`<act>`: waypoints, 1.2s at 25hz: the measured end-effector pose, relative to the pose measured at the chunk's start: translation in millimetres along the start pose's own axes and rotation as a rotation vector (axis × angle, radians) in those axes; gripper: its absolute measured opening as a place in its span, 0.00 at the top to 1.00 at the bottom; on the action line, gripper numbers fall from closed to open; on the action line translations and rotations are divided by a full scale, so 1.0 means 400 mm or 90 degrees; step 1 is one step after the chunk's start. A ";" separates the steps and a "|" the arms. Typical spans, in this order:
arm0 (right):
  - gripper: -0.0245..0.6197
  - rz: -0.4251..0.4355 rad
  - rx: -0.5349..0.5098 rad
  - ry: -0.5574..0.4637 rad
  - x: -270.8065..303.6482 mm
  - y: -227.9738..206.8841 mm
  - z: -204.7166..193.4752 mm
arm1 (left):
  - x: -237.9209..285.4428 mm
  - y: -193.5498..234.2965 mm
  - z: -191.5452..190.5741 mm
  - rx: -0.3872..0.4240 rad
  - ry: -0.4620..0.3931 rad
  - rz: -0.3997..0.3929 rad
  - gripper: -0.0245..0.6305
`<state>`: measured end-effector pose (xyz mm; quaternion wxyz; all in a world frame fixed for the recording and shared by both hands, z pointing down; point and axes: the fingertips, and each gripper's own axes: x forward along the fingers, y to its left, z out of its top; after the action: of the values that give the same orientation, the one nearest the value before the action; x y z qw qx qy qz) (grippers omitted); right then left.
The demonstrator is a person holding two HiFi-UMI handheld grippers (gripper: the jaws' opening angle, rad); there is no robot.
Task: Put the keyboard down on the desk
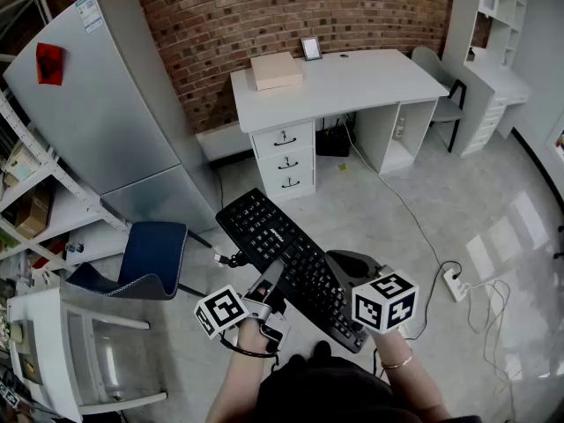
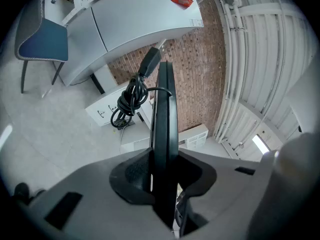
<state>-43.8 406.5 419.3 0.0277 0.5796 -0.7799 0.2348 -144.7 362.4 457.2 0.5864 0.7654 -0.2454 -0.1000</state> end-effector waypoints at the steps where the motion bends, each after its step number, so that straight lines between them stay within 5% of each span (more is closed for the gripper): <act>1: 0.95 0.003 -0.001 -0.001 0.000 -0.002 0.001 | 0.003 -0.001 -0.001 0.002 -0.001 0.000 0.81; 17: 0.95 0.033 0.064 -0.021 -0.023 -0.074 0.001 | 0.043 0.010 -0.011 -0.008 -0.015 0.018 0.81; 30: 0.95 0.037 0.066 -0.007 0.260 -0.177 0.116 | 0.238 0.101 0.241 -0.026 -0.002 0.014 0.81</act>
<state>-2.3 279.8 434.6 -0.0138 0.5584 -0.7835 0.2723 -115.7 226.0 480.0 0.6028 0.7503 -0.2526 -0.0999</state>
